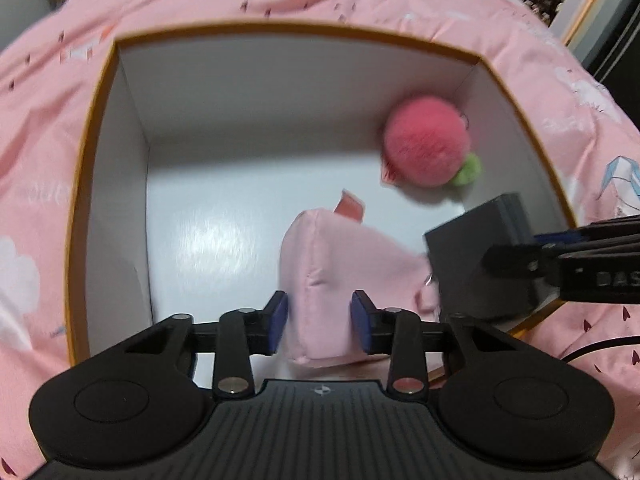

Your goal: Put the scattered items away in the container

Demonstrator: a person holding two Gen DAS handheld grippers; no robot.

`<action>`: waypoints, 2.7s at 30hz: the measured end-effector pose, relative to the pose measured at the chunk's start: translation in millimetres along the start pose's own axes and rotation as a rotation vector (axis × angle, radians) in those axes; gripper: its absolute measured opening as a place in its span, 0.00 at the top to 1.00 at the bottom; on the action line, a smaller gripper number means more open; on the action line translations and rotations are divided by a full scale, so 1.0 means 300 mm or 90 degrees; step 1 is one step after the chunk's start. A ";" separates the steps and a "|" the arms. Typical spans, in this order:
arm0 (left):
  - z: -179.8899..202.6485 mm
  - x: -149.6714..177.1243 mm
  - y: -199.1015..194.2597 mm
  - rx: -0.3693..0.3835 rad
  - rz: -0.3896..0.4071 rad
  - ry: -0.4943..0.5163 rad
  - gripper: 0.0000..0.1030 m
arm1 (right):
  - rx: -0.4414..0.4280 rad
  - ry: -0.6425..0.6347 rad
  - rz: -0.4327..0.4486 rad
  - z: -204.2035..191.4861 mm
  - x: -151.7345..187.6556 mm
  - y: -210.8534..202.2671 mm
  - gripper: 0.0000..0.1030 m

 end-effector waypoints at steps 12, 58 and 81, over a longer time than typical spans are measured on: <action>0.083 -0.015 -0.198 -0.070 0.128 0.085 0.83 | 0.013 -0.005 -0.008 -0.009 0.003 0.008 0.65; 0.221 0.026 -0.191 0.205 0.086 -0.028 0.79 | -0.191 0.055 0.043 -0.056 -0.046 -0.061 0.83; 0.063 -0.196 -0.102 0.210 -0.080 -0.067 0.46 | -0.153 -0.090 0.034 -0.181 -0.006 -0.030 0.86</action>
Point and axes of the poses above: each gripper's, at about its wrist camera, not at the fingertips, and y roughly the way its jaws point, z to its right, x to its underside, the point moved 10 cm from there along y, roughly the way its jaws point, and after that the axes turned 6 degrees about -z, right-handed, at the moved point
